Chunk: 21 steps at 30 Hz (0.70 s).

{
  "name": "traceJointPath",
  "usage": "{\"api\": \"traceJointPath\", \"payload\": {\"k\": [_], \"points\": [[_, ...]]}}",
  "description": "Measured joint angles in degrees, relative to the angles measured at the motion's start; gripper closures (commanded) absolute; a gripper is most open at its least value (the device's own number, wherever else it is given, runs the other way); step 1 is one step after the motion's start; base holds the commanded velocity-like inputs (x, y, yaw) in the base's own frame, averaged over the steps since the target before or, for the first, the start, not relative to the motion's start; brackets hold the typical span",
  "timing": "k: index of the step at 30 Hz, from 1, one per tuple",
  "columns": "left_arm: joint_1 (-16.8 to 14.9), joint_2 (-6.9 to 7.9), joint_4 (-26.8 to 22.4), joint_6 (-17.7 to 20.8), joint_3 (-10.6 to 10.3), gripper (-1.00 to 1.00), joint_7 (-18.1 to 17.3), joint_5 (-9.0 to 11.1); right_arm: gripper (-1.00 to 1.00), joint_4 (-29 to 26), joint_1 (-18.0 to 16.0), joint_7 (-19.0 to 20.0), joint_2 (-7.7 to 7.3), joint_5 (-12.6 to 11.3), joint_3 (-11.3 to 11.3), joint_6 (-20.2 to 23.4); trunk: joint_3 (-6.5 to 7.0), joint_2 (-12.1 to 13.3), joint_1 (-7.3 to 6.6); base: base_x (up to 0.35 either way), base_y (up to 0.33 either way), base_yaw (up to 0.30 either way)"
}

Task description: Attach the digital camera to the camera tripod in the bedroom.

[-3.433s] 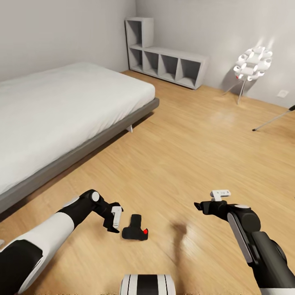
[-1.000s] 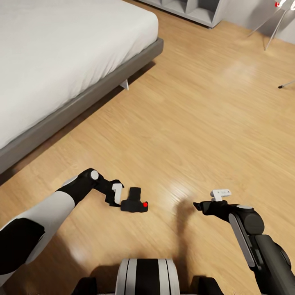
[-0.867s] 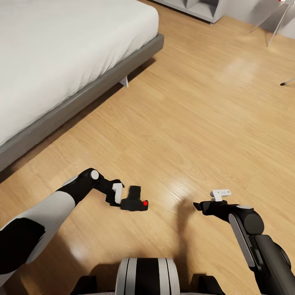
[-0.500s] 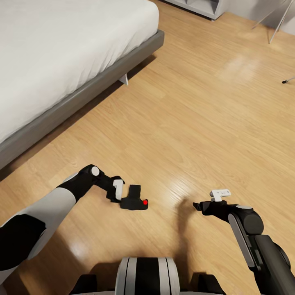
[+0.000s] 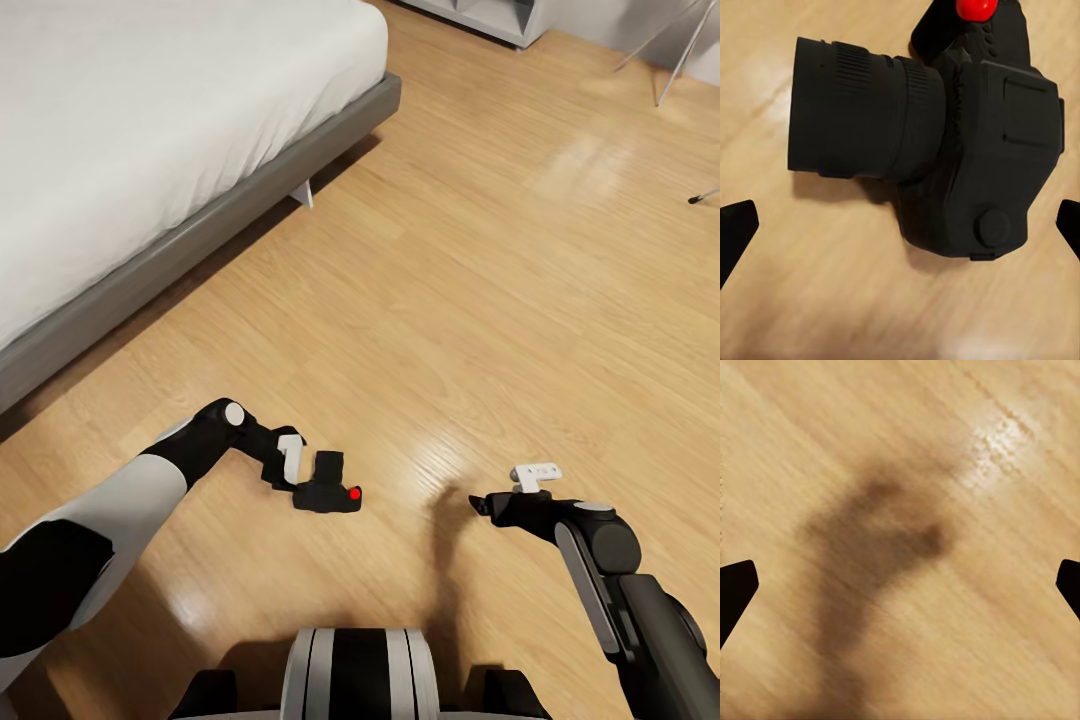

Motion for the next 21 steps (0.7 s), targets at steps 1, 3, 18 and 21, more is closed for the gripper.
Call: {"api": "traceJointPath", "payload": {"k": [1,3,18,21], "points": [[0.0,-0.01,0.0,0.0,0.0,-1.00,0.0,0.0,-1.00,0.0,0.0,0.0,0.02,0.0,0.0,0.0,0.00,0.0,0.00,0.000,0.000,0.000],[0.0,-0.08,0.0,0.1,0.0,-1.00,0.1,0.0,-1.00,0.0,0.0,0.0,0.05,0.0,0.0,0.0,0.00,0.0,0.00,0.000,0.000,0.000],[0.4,-0.18,0.0,0.7,0.1,-1.00,2.1,0.1,-1.00,0.0,0.2,0.0,0.11,0.1,0.0,0.0,0.00,0.0,0.00,0.000,0.000,0.000],[0.5,-0.18,0.0,0.7,0.1,-1.00,3.1,0.1,-1.00,0.0,0.3,0.0,0.11,0.1,0.1,0.0,0.00,0.0,0.00,0.000,0.000,0.000]]}}
